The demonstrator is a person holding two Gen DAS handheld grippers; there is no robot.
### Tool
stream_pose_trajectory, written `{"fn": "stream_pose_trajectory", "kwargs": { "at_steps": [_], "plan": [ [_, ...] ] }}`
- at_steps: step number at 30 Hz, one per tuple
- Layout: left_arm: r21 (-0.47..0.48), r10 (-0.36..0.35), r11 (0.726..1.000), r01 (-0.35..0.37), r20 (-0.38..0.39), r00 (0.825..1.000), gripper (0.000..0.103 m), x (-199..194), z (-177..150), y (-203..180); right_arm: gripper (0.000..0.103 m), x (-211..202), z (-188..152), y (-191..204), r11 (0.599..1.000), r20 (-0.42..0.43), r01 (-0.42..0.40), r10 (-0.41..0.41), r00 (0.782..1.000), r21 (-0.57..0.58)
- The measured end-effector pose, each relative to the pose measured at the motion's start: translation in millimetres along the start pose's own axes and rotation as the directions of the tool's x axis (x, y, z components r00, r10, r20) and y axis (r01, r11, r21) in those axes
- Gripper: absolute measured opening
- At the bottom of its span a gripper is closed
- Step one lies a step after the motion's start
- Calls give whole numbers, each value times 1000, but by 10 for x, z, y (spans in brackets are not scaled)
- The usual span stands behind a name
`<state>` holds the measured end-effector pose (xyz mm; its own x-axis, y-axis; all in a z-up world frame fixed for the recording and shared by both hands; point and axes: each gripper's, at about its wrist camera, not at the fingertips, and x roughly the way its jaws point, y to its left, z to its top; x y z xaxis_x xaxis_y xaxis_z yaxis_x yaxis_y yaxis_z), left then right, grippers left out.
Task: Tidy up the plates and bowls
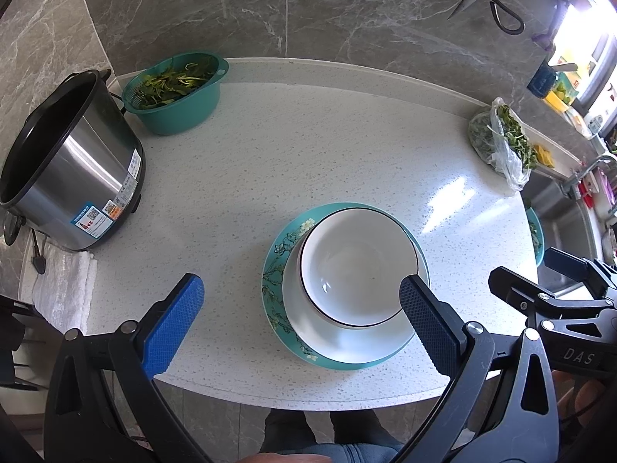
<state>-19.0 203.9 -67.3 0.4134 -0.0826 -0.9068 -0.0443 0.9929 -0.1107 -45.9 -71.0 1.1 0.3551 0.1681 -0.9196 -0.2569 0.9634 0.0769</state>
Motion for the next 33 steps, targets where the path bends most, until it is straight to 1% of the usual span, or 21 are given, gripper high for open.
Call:
{"fn": "stream_pose_trajectory", "kwargs": {
  "at_steps": [33],
  "plan": [
    [-5, 1, 1000, -1, -7, 1000, 103, 28, 10, 11, 103, 26, -5, -33, 1000, -6, -1, 1, 1000, 1]
  ]
}}
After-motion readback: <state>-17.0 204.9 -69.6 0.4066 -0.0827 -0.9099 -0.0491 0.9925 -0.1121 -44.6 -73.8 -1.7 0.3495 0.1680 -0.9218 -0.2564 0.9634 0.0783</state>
